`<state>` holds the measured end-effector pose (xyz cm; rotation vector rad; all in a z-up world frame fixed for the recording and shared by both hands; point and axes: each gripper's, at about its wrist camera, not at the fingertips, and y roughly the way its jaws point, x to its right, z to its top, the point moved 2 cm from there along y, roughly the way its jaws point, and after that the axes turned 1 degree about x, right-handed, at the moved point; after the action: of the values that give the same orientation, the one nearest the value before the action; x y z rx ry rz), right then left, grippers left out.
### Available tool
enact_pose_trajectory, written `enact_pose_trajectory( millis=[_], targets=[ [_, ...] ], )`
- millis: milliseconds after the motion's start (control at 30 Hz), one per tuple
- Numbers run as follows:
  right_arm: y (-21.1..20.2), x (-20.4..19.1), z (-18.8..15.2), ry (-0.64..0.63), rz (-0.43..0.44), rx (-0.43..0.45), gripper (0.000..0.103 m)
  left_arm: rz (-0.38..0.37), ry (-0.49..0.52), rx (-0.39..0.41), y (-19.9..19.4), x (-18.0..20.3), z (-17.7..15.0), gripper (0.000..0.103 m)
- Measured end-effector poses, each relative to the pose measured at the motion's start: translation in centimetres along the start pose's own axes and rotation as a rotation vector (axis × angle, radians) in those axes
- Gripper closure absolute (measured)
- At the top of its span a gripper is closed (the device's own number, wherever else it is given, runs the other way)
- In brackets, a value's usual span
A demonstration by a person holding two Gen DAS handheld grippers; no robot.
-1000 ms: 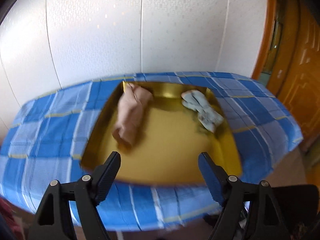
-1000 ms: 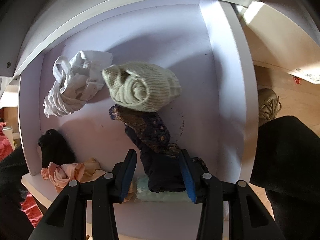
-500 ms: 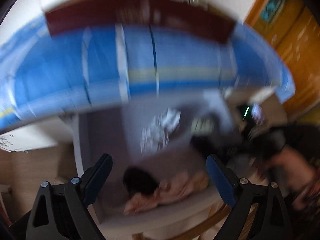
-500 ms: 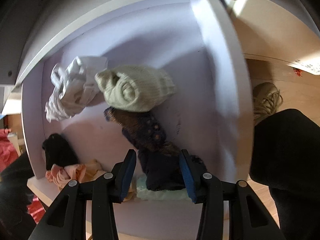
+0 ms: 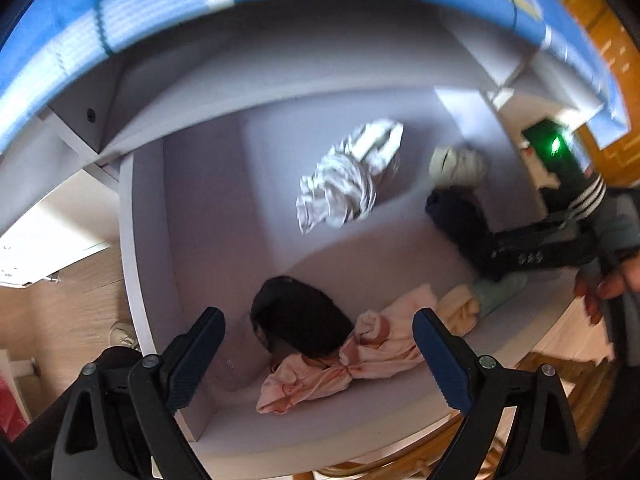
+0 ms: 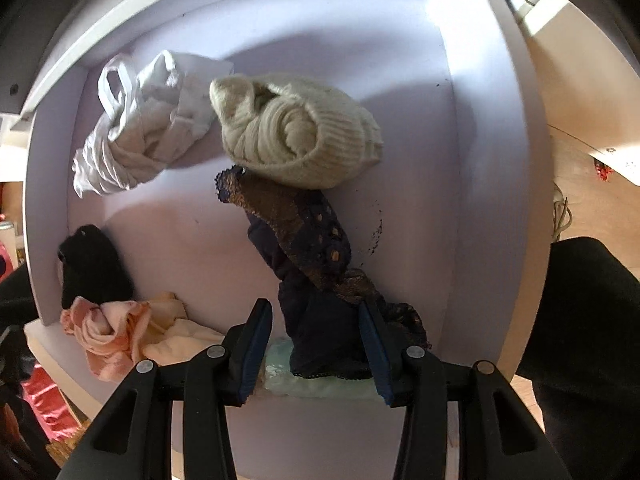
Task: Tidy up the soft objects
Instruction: 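Move the left tool back to the shelf while the right tool hovers over the navy lace garment, then grasp the navy lace garment with the right tool while the left tool approaches the pink garment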
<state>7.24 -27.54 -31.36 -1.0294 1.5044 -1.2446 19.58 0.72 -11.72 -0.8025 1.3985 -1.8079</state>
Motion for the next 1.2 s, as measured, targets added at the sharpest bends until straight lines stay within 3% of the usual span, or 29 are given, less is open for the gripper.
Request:
enact_pose_trajectory(
  millis=[133,333,533,867,1067,1200],
  targets=[
    [0.9,-0.6,-0.5,-0.016,-0.031,-0.005,0.058,0.032,0.052,-0.074,2.1,0.6,-0.9,0.007],
    [2.2,-0.3,-0.7,-0.014,-0.025,-0.017,0.058,0.028,0.117,-0.121,3.6,2.0,-1.6,0.007],
    [2.3,-0.6,-0.7,-0.02,-0.021,-0.005,0.076,0.001,0.18,-0.165,5.0,3.3,-2.1,0.008],
    [0.0,1.0,-2.0,0.092,0.112,0.038,0.079,-0.063,0.173,-0.232,7.1,3.9,-2.7,0.007],
    [-2.2,2.2,-3.0,0.119,0.14,0.086,0.079,-0.021,0.182,-0.224,8.8,3.5,-2.7,0.001],
    [-3.0,2.9,-3.4,0.149,0.143,0.089,0.079,0.07,0.169,-0.19,9.5,2.6,-2.3,0.003]
  ],
)
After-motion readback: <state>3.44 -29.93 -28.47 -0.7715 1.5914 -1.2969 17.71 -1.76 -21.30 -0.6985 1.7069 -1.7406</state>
